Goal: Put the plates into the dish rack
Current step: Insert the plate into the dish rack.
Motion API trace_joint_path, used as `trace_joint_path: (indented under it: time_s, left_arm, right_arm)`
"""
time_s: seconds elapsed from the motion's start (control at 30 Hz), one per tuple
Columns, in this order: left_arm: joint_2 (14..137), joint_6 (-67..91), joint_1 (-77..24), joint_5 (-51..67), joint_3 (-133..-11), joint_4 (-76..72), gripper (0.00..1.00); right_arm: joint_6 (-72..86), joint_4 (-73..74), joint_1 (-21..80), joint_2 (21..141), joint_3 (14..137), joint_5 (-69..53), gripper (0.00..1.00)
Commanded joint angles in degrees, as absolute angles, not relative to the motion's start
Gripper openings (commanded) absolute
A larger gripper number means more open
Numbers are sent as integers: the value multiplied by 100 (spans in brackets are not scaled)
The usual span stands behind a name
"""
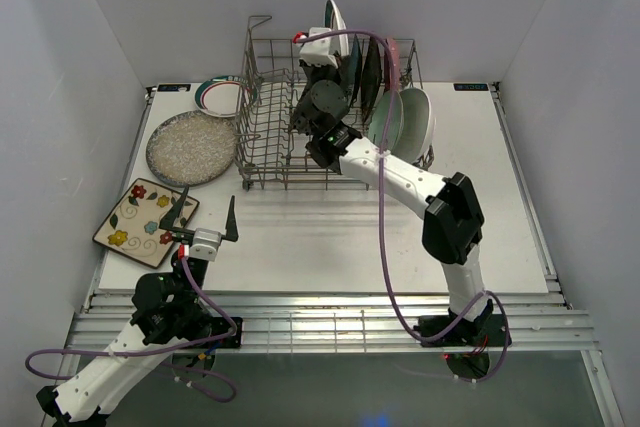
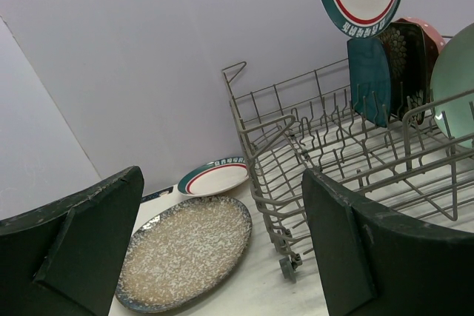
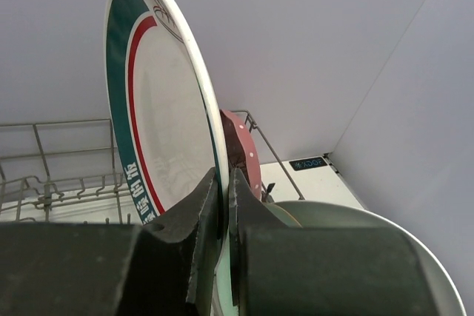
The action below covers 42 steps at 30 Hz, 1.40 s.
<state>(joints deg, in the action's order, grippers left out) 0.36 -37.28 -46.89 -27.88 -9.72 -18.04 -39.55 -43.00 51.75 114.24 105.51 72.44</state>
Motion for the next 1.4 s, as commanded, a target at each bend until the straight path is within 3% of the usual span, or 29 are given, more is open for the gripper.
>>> trace_joint_path:
  time_s: [0.0, 0.4, 1.37]
  left_arm:
    - [-70, -3718, -4711, -2742, -896, -1793, 98]
    - [-35, -3718, -4711, -2707, -861, -1793, 98]
    - [-35, -3718, -4711, -2698, -826, -1775, 98]
  right_arm:
    - [-4254, -4510, 5001, 11670, 11240, 7076, 8]
    - [-2778, -2788, 4456, 12278, 11953, 6478, 8]
    - [-2347, -2716, 4105, 13403, 12516, 6311, 8]
